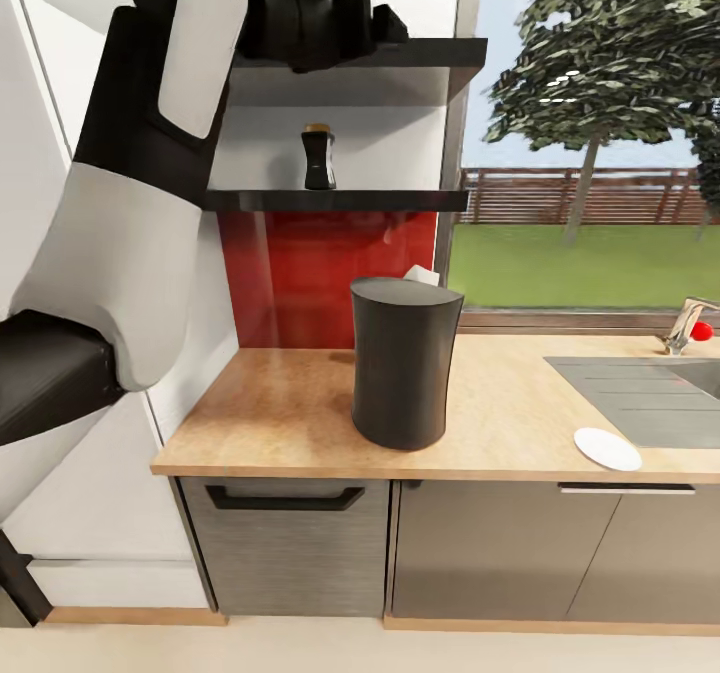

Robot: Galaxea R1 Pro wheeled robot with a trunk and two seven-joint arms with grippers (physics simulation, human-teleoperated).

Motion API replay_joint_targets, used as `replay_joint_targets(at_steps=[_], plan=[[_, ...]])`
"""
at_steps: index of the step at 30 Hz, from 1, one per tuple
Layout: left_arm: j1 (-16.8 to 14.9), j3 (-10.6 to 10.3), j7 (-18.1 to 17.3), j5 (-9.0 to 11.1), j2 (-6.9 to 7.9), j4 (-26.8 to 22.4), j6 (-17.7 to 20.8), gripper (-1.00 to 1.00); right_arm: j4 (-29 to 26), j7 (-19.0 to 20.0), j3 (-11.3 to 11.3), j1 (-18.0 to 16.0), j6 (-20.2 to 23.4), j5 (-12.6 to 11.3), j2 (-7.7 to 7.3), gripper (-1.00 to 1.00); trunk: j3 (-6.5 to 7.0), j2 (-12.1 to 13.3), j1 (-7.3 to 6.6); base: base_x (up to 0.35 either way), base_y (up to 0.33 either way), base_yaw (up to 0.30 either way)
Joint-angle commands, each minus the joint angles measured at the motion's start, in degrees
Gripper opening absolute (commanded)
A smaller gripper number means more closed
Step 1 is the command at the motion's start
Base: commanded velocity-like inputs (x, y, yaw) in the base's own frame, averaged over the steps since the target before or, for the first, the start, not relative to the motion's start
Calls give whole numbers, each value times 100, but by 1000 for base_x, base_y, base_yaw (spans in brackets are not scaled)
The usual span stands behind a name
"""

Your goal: Set up a coffee station on the kitchen countertop: keep the coffee maker on the countertop, move the bottle of coffee from the kitchen shelf to the counter next to the coffee maker, place a paper coffee filter on top of the coffee maker, put the saucer next to the coffee maker with the coffee cup on the saucer, and place the electric kettle next to the coffee maker.

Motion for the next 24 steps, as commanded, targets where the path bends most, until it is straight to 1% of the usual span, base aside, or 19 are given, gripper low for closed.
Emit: replay_joint_targets(at_steps=[1, 2, 3, 4, 5, 6, 8, 9, 12, 14, 16, 19, 20, 22, 23, 24], plan=[[-22, -160, 474, 24, 0, 15, 17, 100, 19, 33, 37, -9, -34, -61, 3, 100, -10, -8, 2, 0, 0, 0], [-34, -453, 848, 23, 0, 41, 16, 100, 19, 33, 35, -7, -34, -62, 1, 100, -10, -8, 2, 0, 0, 0], [-37, -615, 994, 22, 0, 55, 16, 100, 19, 33, 35, -8, -34, -62, -1, 100, -10, -8, 2, 0, 0, 0], [-42, -899, 1204, 23, 0, 90, 16, 100, 19, 33, 34, -10, -34, -62, -3, 100, -10, -8, 2, 0, 0, 0], [-45, -1120, 1345, 22, 0, 151, 14, 100, 19, 33, 33, -10, -34, -62, -4, 100, -10, -8, 2, 0, 0, 0], [-46, -1217, 1400, 21, 0, 191, 12, 100, 19, 33, 33, -11, -34, -62, -4, 100, -10, -8, 2, 0, 0, 0], [-46, -1541, 1597, 20, 0, 326, 7, 100, 19, 33, 33, -9, -34, -62, -5, 100, -10, -8, 2, 0, 0, 0], [-45, -1637, 1674, 20, 0, 363, 4, 100, 19, 33, 33, -10, -34, -62, -6, 100, -10, -8, 2, 0, 0, 0], [-36, -1774, 1853, 15, 0, 406, -83, 100, 19, 33, 33, -12, -34, -62, -6, 100, -10, -8, 2, 0, 0, 0], [-28, -1804, 2156, 9, 0, 429, -183, 100, 19, 33, 32, -9, -34, -62, -6, 100, -10, -8, 2, 0, 0, 0], [34, -1826, 2677, 9, 0, 500, -378, 100, 19, 33, 32, -6, -52, -58, -22, 100, -10, -8, 2, 0, 0, 0], [154, -1827, 3015, 10, 2, 563, -561, 100, 24, 35, 37, 45, -330, -28, -82, 100, -10, -8, 2, 0, 0, 0], [163, -1829, 3039, 11, 52, 568, -575, 100, 22, 34, 42, 150, -371, -16, -108, 100, -10, -8, 2, 0, 0, 0], [172, -1829, 3059, 11, 104, 575, -588, 100, 16, 33, 57, 348, -410, 23, -133, 100, -10, -8, 2, 0, 0, 0], [178, -1827, 3067, 11, 126, 579, -592, 100, 14, 33, 67, 472, -426, 95, -141, 100, -10, -8, 2, 0, 0, 0], [181, -1826, 3073, 11, 145, 584, -595, 100, 13, 33, 73, 583, -437, 221, -146, 100, -10, -8, 2, 0, 0, 0]])
